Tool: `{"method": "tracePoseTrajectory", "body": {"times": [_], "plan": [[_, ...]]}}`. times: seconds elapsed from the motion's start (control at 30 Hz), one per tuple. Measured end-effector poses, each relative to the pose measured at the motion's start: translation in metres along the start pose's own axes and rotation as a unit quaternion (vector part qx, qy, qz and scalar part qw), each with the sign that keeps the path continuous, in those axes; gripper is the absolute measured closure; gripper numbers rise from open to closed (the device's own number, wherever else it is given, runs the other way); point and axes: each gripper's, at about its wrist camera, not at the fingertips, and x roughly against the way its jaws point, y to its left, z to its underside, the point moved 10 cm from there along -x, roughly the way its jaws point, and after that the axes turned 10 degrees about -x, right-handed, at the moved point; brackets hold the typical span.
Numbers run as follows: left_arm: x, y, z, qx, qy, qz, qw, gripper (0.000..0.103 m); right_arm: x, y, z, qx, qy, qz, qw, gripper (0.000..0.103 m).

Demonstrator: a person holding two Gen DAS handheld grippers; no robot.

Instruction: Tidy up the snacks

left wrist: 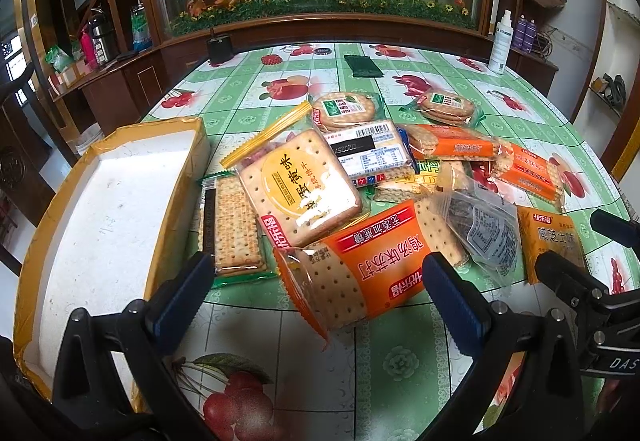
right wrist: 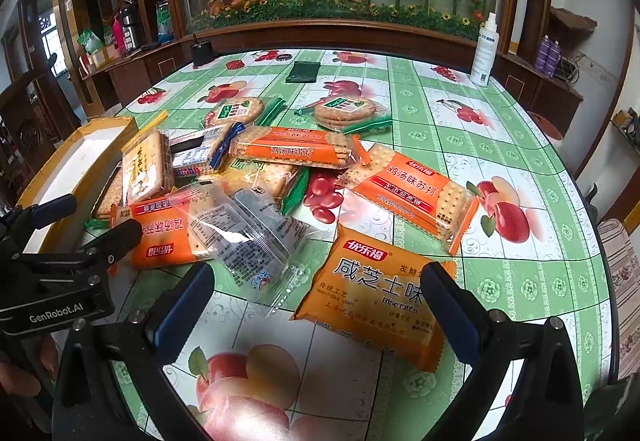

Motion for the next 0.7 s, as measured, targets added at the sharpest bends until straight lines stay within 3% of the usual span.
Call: {"method": "tracePoseTrajectory", "body": {"times": [0.7], "plan": [[-0.009, 0.0095, 0.0012, 0.004, 0.007, -0.004, 1.0, 0.0, -0.0069, 0.0009, -0.0031, 0.0, 0.007, -0.002, 1.0, 0.001]]}}
